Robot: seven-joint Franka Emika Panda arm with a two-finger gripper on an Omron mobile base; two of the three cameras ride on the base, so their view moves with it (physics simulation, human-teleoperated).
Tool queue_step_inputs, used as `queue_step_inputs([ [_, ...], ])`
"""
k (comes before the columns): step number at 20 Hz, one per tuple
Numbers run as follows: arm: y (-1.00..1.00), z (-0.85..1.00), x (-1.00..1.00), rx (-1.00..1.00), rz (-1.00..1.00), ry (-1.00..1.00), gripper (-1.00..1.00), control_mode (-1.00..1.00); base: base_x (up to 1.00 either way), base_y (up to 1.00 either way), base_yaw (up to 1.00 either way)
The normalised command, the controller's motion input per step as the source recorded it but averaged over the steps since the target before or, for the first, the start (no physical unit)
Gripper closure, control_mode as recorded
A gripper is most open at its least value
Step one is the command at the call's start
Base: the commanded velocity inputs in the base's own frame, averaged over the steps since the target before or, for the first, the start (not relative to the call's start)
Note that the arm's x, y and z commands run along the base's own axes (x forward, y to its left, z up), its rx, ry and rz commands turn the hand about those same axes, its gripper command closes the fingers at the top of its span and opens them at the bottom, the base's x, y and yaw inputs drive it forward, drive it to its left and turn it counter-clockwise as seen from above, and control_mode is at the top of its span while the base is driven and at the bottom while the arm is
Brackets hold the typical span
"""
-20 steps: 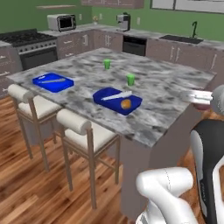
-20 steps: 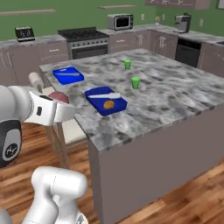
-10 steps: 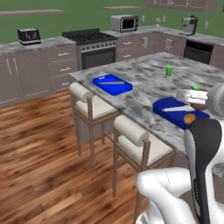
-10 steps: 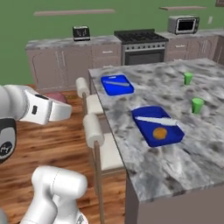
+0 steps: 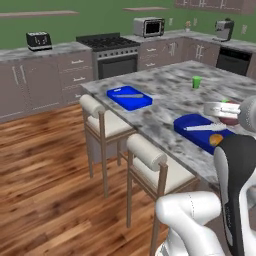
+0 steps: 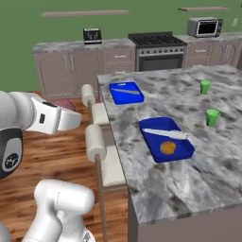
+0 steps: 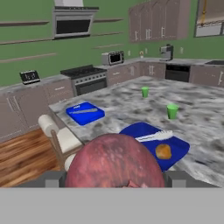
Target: Gather the potato and onion from the fridge and place them on a tray on the dining counter. Then gather the steak and chicken drumstick from the fridge and place them on the other tray.
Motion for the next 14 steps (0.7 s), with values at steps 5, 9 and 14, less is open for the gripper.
queue_step_inputs([
  [5,0.00,0.00,0.00,0.00,0.00,0.00,1.00,1.00,0.60,-0.73,-0.36],
  [9,0.00,0.00,0.00,0.00,0.00,0.00,1.00,1.00,0.08,-0.51,-0.64],
  [14,0.00,0.00,0.00,0.00,0.00,0.00,1.00,1.00,-0.83,0.36,-0.31],
])
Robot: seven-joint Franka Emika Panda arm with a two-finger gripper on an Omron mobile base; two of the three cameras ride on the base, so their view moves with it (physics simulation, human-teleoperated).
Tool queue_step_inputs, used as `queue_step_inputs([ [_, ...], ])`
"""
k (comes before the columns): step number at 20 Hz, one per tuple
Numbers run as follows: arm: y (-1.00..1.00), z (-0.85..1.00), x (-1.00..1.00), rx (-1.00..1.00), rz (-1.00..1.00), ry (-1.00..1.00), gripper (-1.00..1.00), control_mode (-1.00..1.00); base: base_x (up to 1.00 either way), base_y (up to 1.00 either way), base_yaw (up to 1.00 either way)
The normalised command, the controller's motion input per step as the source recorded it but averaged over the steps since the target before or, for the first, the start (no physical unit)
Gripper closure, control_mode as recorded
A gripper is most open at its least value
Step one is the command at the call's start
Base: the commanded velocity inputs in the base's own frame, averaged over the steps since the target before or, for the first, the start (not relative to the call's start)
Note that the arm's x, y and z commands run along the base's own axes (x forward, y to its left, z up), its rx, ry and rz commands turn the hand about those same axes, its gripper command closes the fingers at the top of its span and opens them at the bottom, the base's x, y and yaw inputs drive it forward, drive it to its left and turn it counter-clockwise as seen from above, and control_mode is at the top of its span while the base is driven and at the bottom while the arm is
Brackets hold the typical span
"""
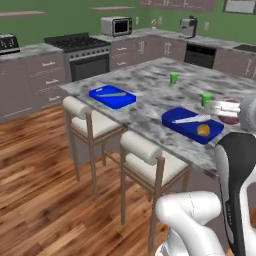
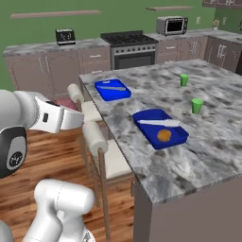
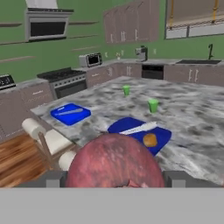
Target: Gather the potato and onion from the fridge and place them on a tray on the dining counter. Then gather the steak and chicken drumstick from the fridge and place them on the other tray.
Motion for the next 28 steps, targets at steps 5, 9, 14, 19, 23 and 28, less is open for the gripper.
queue_step_inputs([
  [5,0.00,0.00,0.00,0.00,0.00,0.00,1.00,1.00,-0.81,1.00,-0.33],
  [9,0.00,0.00,0.00,0.00,0.00,0.00,1.00,1.00,0.00,1.00,-0.39],
  [14,0.00,0.00,0.00,0.00,0.00,0.00,1.00,1.00,0.09,1.00,-0.32],
  [19,0.00,0.00,0.00,0.00,0.00,0.00,1.00,1.00,0.66,1.00,-0.43],
  [23,0.00,0.00,0.00,0.00,0.00,0.00,1.00,1.00,0.48,0.75,-0.60],
  [28,0.00,0.00,0.00,0.00,0.00,0.00,1.00,1.00,0.21,0.61,-0.71],
])
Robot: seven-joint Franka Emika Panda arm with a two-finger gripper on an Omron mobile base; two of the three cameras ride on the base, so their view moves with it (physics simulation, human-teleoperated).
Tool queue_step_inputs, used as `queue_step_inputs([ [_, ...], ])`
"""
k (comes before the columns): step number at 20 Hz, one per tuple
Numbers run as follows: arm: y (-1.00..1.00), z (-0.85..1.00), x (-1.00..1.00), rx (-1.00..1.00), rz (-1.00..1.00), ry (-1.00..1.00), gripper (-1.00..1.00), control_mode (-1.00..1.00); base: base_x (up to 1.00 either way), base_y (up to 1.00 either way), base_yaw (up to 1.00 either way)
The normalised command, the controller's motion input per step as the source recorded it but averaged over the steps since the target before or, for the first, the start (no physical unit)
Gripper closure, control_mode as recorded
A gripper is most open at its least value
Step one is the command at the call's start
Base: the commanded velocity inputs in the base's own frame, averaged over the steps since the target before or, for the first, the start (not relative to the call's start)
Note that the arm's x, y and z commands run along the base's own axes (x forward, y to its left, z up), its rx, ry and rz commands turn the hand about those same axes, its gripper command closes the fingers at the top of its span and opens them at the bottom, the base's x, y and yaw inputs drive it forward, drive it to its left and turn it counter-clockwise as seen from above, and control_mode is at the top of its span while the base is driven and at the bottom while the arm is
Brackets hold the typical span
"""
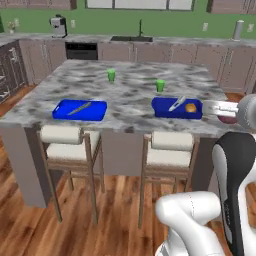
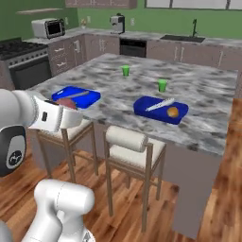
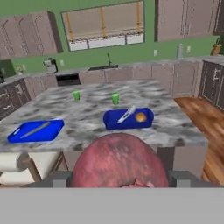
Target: Gather the potato and onion from the fridge and place them on a tray on the dining counter. Then gather the steak and chicken drumstick from the fridge and place them on the other tray.
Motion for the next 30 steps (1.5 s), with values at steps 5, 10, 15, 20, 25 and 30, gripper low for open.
queue_step_inputs([
  [5,0.00,0.00,0.00,0.00,0.00,0.00,1.00,1.00,0.11,0.74,-0.63],
  [10,0.00,0.00,0.00,0.00,0.00,0.00,1.00,1.00,0.14,1.00,-0.34],
  [15,0.00,0.00,0.00,0.00,0.00,0.00,1.00,1.00,0.67,0.25,-0.19],
  [20,0.00,0.00,0.00,0.00,0.00,0.00,1.00,1.00,0.68,-0.25,-0.13],
  [25,0.00,0.00,0.00,0.00,0.00,0.00,1.00,1.00,0.85,0.75,-0.23],
  [30,0.00,0.00,0.00,0.00,0.00,0.00,1.00,1.00,0.71,0.91,-0.32],
])
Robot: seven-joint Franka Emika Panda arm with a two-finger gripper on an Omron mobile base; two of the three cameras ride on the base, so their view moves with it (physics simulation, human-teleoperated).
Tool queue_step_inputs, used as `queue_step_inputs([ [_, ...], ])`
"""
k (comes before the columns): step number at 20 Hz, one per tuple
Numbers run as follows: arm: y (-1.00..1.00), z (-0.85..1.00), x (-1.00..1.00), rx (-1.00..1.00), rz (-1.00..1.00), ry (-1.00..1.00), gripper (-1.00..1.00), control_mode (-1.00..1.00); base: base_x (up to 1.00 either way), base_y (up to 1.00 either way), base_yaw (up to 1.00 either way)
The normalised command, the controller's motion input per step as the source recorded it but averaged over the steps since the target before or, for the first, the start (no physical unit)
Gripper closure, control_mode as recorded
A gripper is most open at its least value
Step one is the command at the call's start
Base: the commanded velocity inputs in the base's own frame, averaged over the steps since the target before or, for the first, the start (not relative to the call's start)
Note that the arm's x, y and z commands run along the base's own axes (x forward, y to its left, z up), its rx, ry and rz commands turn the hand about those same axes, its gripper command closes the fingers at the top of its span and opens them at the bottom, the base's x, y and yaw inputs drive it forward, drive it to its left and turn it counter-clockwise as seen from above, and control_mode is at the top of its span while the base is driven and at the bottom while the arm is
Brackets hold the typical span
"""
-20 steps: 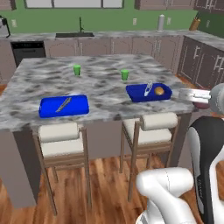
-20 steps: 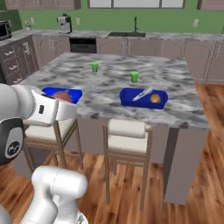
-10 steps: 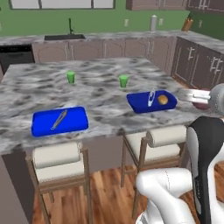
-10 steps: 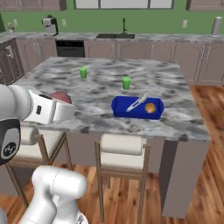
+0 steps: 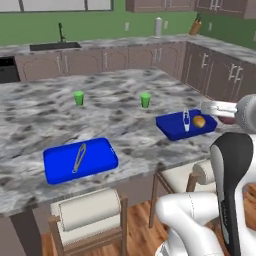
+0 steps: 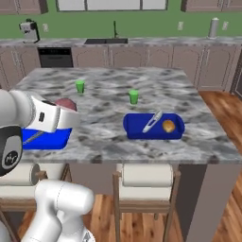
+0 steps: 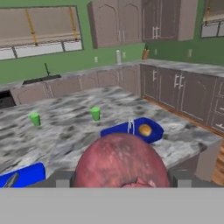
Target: Gather the potato and onion from the fridge and place them on a tray on the dining counter. Then gather the steak and chicken drumstick from the fridge and place them on the other tray.
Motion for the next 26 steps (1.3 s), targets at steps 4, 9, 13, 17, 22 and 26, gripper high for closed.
queue_step_inputs([
  [4,0.00,0.00,0.00,0.00,0.00,0.00,1.00,1.00,0.99,0.16,-0.20],
  [9,0.00,0.00,0.00,0.00,0.00,0.00,1.00,1.00,1.00,0.00,0.12],
  [13,0.00,0.00,0.00,0.00,0.00,0.00,1.00,1.00,1.00,0.00,0.39],
  [17,0.00,0.00,0.00,0.00,0.00,0.00,1.00,1.00,0.95,0.04,0.39],
  [22,-0.01,-0.03,0.20,0.03,0.05,0.09,1.00,-1.00,0.78,0.00,0.26],
  [26,-0.15,-0.23,1.00,0.10,0.16,0.55,1.00,-1.00,0.00,0.00,0.00],
])
